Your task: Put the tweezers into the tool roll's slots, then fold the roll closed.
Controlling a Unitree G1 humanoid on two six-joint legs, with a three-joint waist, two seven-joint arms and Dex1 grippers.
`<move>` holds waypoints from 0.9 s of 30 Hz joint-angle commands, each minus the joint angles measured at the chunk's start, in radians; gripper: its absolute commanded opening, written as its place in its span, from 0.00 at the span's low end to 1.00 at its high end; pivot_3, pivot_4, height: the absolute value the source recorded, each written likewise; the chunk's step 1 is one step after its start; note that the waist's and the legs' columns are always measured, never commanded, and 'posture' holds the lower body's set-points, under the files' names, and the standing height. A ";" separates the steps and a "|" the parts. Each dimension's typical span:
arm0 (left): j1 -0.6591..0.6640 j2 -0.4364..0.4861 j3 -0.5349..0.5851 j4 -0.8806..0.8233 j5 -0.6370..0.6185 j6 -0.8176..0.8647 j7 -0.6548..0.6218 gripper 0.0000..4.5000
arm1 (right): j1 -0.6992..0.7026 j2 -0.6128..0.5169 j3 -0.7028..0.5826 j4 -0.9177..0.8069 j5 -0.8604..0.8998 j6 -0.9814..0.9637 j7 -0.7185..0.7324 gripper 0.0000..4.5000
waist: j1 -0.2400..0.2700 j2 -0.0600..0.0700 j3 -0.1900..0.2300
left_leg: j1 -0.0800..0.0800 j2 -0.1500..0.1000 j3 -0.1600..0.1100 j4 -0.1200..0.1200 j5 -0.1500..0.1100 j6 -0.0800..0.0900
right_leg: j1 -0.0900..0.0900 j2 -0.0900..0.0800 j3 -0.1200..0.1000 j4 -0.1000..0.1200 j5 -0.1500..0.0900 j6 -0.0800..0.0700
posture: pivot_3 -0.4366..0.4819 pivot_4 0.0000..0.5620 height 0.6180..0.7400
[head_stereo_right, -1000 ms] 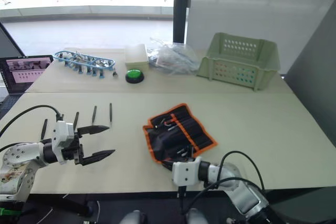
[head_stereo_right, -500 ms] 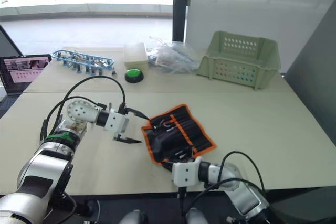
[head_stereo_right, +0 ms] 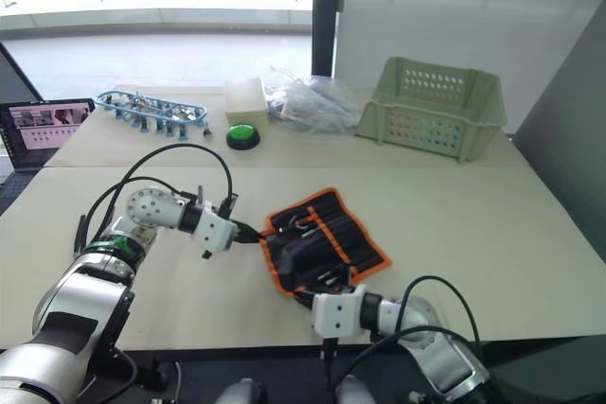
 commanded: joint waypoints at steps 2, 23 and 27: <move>0.034 0.048 0.004 -0.017 0.011 -0.086 0.081 0.00 | -0.002 -0.003 -0.022 -0.035 0.007 0.011 0.001 0.00 | -0.002 0.000 0.000 | 0.000 0.000 0.000 0.000 0.000 0.000 | 0.000 0.000 0.000 0.001 0.000 0.000 | 0.48 0.27 0.85; 0.190 0.124 -0.093 -0.107 0.197 -0.178 0.432 0.00 | -0.076 0.060 -0.203 -0.251 0.554 0.625 0.094 0.56 | -0.002 0.001 -0.001 | 0.007 0.001 0.002 0.002 0.001 -0.001 | 0.005 0.000 0.003 0.003 0.002 0.000 | 0.48 0.27 0.85; 0.182 0.135 -0.112 -0.105 0.222 -0.182 0.471 0.00 | -0.142 0.161 -0.228 -0.190 0.582 0.716 -0.013 0.56 | -0.001 0.002 -0.002 | 0.008 0.001 0.002 0.002 0.001 -0.001 | 0.006 0.001 0.002 0.004 0.002 0.000 | 0.48 0.27 0.85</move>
